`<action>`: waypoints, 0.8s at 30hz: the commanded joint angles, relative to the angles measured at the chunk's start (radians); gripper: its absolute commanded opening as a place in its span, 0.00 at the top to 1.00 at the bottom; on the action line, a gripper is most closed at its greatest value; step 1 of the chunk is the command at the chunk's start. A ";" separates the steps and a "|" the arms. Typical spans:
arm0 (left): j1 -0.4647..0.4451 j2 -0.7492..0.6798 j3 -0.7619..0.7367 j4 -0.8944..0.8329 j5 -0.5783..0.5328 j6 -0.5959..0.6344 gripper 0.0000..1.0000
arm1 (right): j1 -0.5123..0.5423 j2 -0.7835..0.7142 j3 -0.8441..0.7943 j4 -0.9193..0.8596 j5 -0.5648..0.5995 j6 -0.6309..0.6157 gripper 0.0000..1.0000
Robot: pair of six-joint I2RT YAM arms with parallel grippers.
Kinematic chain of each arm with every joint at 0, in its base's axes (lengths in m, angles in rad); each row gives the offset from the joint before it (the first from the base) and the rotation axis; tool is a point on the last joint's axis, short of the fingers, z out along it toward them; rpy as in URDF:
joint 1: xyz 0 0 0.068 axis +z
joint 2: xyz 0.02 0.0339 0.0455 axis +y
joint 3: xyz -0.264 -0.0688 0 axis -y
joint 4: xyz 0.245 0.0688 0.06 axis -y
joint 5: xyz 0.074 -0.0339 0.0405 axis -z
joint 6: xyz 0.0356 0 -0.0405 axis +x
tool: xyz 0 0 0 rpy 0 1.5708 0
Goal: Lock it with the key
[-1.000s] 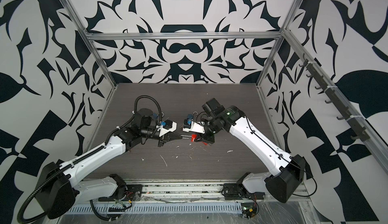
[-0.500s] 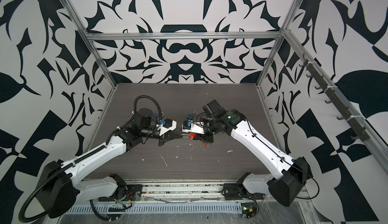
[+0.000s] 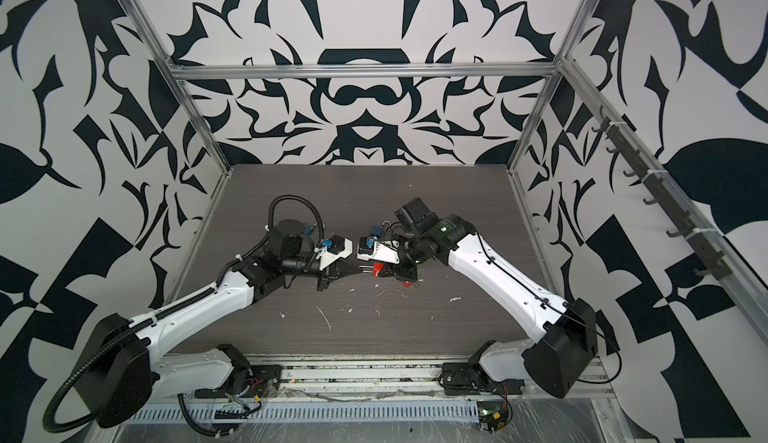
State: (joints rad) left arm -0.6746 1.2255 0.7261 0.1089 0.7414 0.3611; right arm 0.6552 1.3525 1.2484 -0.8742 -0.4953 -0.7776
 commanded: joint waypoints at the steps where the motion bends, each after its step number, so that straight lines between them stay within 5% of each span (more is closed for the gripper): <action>1: -0.042 0.008 -0.019 0.083 0.035 -0.040 1.00 | 0.034 0.002 0.064 0.264 -0.163 0.017 0.97; 5: -0.036 -0.013 -0.011 0.074 0.018 -0.028 1.00 | 0.034 -0.026 0.067 0.240 -0.097 0.004 0.82; 8: -0.019 -0.029 -0.008 0.053 0.027 -0.019 1.00 | 0.034 -0.045 0.068 0.194 -0.042 -0.005 0.61; 11: 0.010 -0.048 -0.022 0.065 0.050 -0.013 1.00 | 0.034 -0.055 0.086 0.114 0.004 -0.019 0.52; 24: 0.033 -0.014 -0.033 0.177 0.121 -0.001 1.00 | 0.001 -0.200 0.149 -0.105 0.056 0.071 0.45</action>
State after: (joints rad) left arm -0.6453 1.1999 0.6933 0.2325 0.8112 0.3466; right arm 0.6727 1.2129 1.3605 -0.9104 -0.4625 -0.7429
